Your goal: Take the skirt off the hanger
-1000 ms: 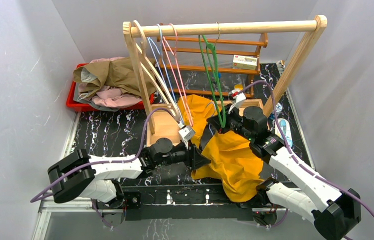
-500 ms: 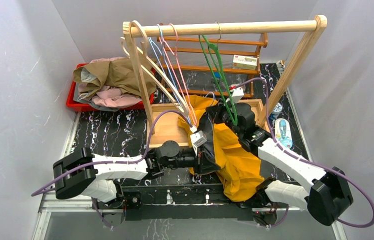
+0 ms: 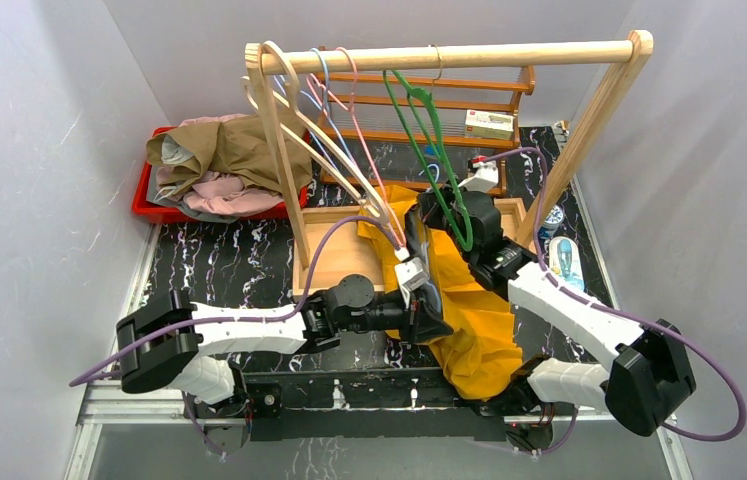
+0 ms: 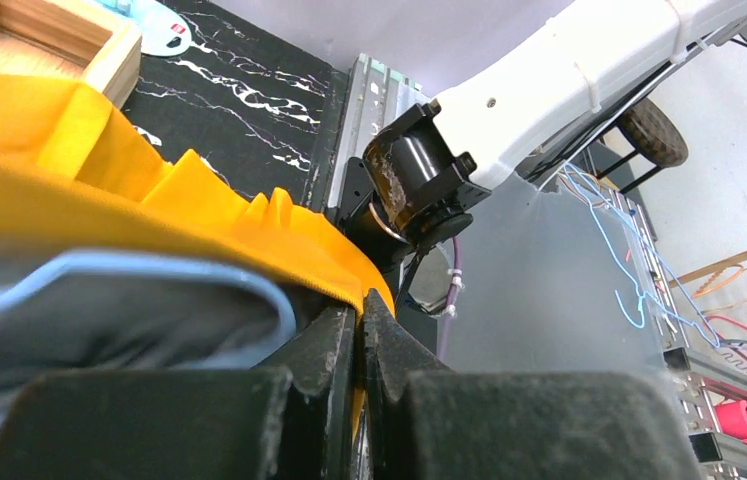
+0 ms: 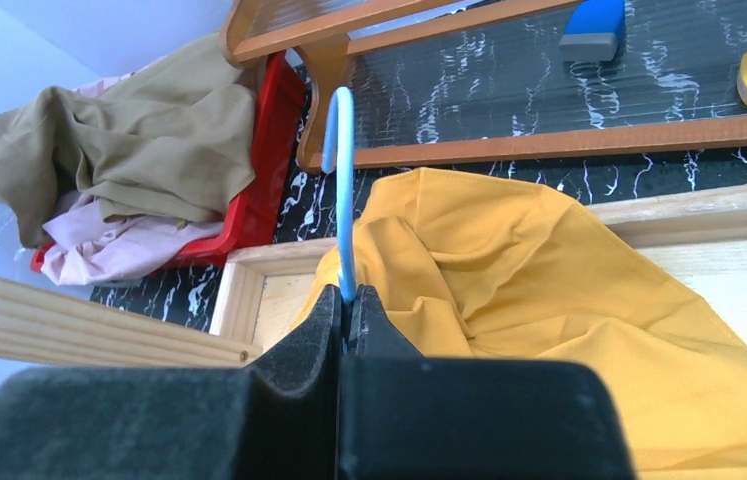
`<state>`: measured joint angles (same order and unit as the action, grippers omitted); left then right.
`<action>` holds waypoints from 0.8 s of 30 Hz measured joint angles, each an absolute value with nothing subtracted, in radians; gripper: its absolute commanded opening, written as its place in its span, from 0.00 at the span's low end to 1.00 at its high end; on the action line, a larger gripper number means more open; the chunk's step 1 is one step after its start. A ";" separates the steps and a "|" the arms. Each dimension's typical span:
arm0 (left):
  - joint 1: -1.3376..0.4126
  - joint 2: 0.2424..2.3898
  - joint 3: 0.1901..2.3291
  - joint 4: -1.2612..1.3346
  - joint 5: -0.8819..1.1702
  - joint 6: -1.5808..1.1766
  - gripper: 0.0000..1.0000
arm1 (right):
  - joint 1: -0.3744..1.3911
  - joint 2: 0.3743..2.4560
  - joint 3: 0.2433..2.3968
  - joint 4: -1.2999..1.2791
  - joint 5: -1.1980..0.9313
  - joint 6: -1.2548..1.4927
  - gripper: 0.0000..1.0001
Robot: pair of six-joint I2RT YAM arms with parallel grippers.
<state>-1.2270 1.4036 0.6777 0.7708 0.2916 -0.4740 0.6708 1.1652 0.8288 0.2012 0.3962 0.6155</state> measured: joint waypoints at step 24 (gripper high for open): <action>-1.259 1.190 0.499 0.574 0.031 -0.329 0.42 | 0.703 1.053 0.842 0.130 0.115 0.357 0.00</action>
<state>-1.2594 1.1896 0.4988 0.5743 0.0307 -0.3286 0.7033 1.0527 0.8421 0.1299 0.1150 0.3569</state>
